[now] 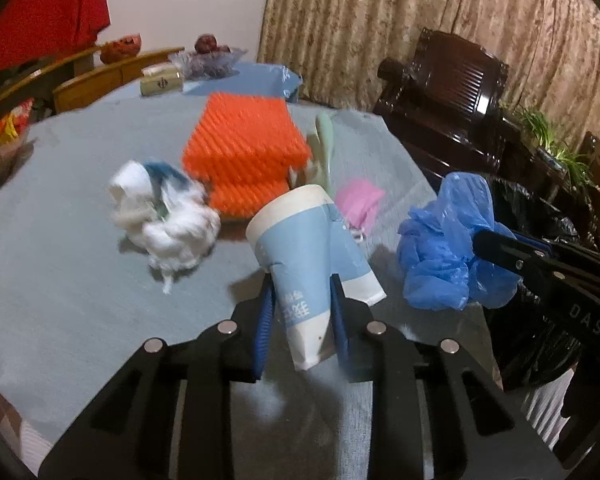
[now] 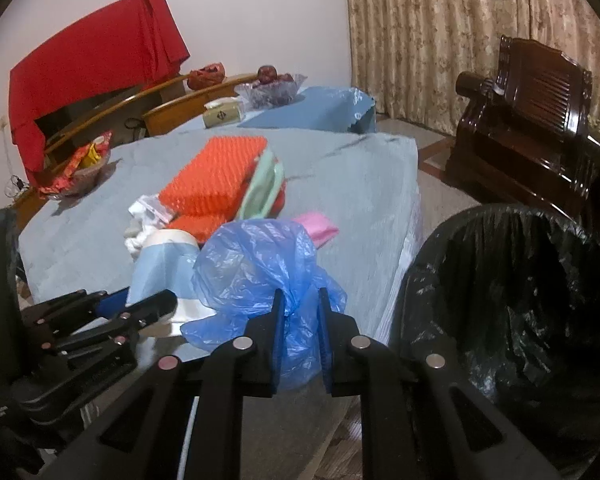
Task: Collect trash
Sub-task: 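Carry the cup and bag over the bin and release both grippers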
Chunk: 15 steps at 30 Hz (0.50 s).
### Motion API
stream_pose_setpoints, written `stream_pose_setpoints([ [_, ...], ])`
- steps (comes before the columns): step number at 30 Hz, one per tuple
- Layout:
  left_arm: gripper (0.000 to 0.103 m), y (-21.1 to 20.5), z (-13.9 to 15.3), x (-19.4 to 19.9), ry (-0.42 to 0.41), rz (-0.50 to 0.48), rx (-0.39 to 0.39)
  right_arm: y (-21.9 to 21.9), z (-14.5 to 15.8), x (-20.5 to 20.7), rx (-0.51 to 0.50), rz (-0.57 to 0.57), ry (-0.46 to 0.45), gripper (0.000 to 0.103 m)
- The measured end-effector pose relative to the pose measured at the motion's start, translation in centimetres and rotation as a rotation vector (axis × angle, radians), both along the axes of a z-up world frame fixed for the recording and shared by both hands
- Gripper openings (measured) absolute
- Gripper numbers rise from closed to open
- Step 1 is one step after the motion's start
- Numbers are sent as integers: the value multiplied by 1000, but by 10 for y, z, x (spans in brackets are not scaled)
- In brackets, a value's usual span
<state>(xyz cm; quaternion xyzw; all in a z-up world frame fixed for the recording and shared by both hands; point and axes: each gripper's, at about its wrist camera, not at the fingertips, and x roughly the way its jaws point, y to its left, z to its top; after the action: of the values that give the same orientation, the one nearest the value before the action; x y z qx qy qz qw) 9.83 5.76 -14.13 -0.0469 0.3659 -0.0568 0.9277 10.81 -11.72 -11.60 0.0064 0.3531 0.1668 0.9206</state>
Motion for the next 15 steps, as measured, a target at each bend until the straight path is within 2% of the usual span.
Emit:
stream_pose_setpoints([
  [7, 25, -15, 37, -1, -69, -36, 17, -15, 26, -7, 28, -35, -54, 15],
  [15, 25, -66, 59, 15, -112, -154, 7, -71, 47, -16, 37, -164, -99, 15],
])
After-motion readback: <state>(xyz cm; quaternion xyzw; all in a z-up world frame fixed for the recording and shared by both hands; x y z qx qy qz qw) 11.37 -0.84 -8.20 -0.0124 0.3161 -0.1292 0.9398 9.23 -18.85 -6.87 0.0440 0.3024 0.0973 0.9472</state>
